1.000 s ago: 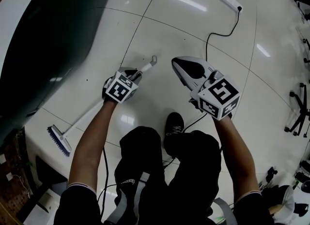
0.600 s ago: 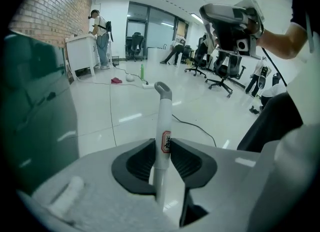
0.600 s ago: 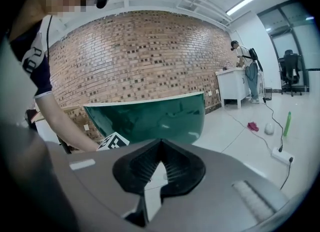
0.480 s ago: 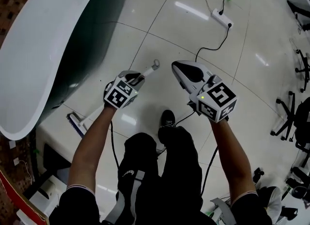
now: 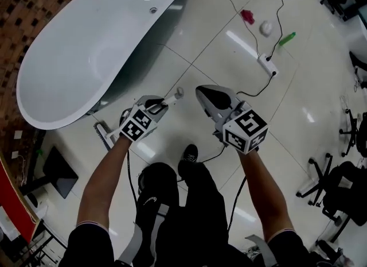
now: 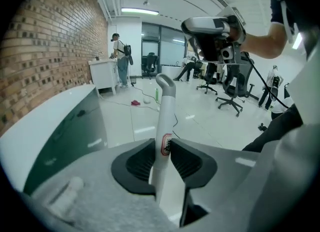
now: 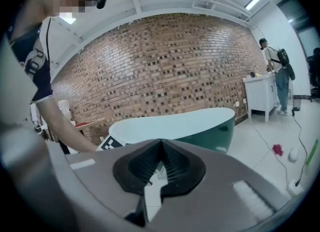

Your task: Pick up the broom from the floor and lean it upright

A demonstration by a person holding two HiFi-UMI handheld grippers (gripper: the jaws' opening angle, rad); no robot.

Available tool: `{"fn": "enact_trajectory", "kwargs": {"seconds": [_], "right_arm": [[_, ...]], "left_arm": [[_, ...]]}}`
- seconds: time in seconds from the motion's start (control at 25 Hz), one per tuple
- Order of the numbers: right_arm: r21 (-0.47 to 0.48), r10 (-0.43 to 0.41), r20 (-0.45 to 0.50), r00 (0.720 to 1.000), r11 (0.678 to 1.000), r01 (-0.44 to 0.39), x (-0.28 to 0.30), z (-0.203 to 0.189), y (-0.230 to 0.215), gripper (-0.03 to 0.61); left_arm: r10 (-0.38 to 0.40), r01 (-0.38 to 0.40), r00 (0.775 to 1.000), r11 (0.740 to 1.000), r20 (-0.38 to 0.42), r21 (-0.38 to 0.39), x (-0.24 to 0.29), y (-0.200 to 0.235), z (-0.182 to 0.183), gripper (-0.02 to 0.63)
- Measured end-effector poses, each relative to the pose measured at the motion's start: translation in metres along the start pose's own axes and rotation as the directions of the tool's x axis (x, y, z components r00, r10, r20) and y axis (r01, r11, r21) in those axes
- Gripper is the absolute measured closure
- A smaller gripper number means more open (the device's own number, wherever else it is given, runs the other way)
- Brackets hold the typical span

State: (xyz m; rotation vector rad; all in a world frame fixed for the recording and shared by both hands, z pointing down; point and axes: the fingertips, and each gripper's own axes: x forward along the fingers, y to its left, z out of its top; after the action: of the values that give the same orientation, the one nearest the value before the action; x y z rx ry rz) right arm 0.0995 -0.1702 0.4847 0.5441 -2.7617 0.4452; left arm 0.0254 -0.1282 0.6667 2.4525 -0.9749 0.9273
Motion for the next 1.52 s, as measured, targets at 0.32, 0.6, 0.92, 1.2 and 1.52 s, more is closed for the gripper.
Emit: {"fn": "enact_trajectory", "kwargs": {"seconds": [0.32, 0.6, 0.92, 1.2, 1.52], "right_arm": [[-0.097, 0.228, -0.020, 0.973, 0.969, -0.229, 0.049, 0.075, 0.059, 0.578], [-0.158, 0.393, -0.048, 0.918, 0.905, -0.395, 0.096, 0.121, 0.136, 0.578], [-0.187, 0.502, -0.094, 0.860, 0.839, -0.511, 0.163, 0.147, 0.235, 0.578], [-0.221, 0.557, -0.117, 0.823, 0.793, -0.568, 0.222, 0.173, 0.335, 0.577], [-0.272, 0.592, -0.144, 0.793, 0.747, -0.607, 0.266, 0.206, 0.419, 0.577]], "left_arm": [[0.209, -0.204, 0.975, 0.976, 0.071, -0.072, -0.108, 0.033, 0.028, 0.514], [0.424, -0.408, 0.901, 0.901, 0.096, -0.147, -0.222, 0.061, 0.014, 0.518], [0.603, -0.561, 0.792, 0.781, 0.098, -0.275, -0.347, 0.089, -0.032, 0.518], [0.714, -0.626, 0.697, 0.650, 0.066, -0.431, -0.461, 0.105, -0.101, 0.515], [0.790, -0.620, 0.611, 0.516, 0.049, -0.592, -0.556, 0.114, -0.144, 0.517]]}}
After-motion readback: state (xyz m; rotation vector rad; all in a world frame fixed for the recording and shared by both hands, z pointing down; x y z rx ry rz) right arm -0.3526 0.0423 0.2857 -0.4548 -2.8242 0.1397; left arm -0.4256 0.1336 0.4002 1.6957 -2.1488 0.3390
